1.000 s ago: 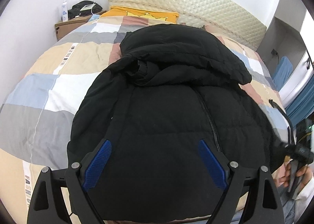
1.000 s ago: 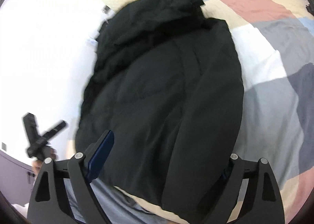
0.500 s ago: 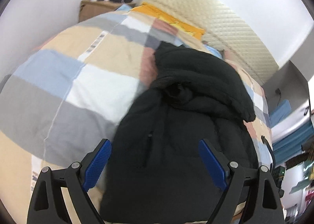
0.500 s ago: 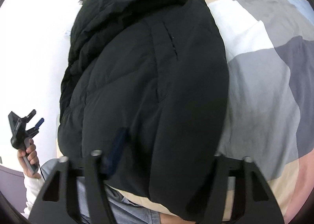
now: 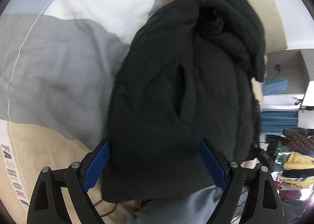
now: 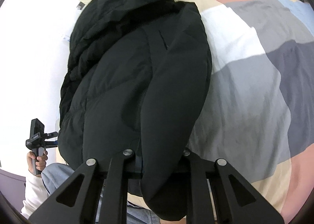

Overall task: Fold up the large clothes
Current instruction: 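Grasp the jacket hem with both grippers and lift it, then fold the held hem up over the jacket body toward the collar with both grippers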

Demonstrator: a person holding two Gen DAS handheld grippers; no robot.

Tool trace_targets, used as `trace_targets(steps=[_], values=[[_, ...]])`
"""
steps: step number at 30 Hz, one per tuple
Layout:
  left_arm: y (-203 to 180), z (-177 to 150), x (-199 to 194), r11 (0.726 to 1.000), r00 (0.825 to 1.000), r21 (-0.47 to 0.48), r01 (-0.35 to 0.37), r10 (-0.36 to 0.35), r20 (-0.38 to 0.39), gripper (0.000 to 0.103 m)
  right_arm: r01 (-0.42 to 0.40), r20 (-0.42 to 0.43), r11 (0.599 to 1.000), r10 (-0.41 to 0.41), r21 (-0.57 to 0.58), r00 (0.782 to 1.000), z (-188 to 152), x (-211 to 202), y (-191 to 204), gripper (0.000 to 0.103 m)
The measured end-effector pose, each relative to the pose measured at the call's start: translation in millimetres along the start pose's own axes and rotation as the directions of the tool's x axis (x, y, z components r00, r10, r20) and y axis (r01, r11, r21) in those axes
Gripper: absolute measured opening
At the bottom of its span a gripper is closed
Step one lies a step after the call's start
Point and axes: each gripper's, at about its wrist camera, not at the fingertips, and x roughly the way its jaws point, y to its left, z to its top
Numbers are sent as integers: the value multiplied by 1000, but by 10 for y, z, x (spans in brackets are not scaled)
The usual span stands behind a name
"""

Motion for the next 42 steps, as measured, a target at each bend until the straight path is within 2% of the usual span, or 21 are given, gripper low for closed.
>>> trace_targets(steps=[6,9,14,17,19,22,25,27,29,30,31,32,34,35,37,40,42], values=[[144,15,260,999,995,-54,-1,-4,-97,93,34,-22,999,-33,41,999,14,96,-58,22],[199,39,364,998,991,-61,19,-27,-130,96,49,-37,995,-46,89,998,22,137,-146,35],[168,86,478,998,985,-52,41,-50,-168,100,66,-67,982,-54,178,996,9,179,-337,70],[50,80,511,998,980,3,68,-67,-187,100,39,-85,974,-20,221,996,-7,215,-411,71],[-35,56,500,993,973,35,116,-107,-204,100,13,-97,976,9,219,995,-25,235,-398,73],[-224,45,464,982,963,34,186,-176,-204,100,-41,-88,980,59,195,994,-59,225,-298,73],[-432,21,464,978,963,82,191,-171,-209,100,-112,-55,984,121,138,991,-65,145,-136,73],[-518,10,469,982,968,98,162,-139,-208,99,-137,-26,985,140,103,990,-50,83,-65,71],[-524,6,465,987,973,75,143,-127,-193,91,-154,-4,983,155,100,988,-51,32,-70,59],[-514,11,475,990,975,52,134,-122,-186,84,-149,7,984,149,101,989,-61,-2,-84,56],[-527,20,494,991,977,38,128,-119,-179,76,-131,7,986,131,99,991,-65,-15,-96,49],[-513,16,490,992,978,27,120,-114,-173,72,-104,1,989,104,103,995,-81,-22,-117,43],[-454,13,464,994,982,22,111,-106,-156,55,-93,0,988,94,126,996,-96,-17,-161,38],[-454,-3,432,994,985,14,104,-102,-137,51,-86,2,988,86,126,996,-97,-27,-166,34],[-392,-7,425,996,991,-19,82,-84,-107,36,-85,16,990,83,113,996,-84,-53,-114,28],[-404,-55,269,997,997,-51,63,-65,-46,19,-99,54,991,94,93,994,-64,-156,-38,26],[-456,-86,111,998,998,-20,55,-55,-4,15,-107,70,990,101,87,992,-59,-254,-25,23]])
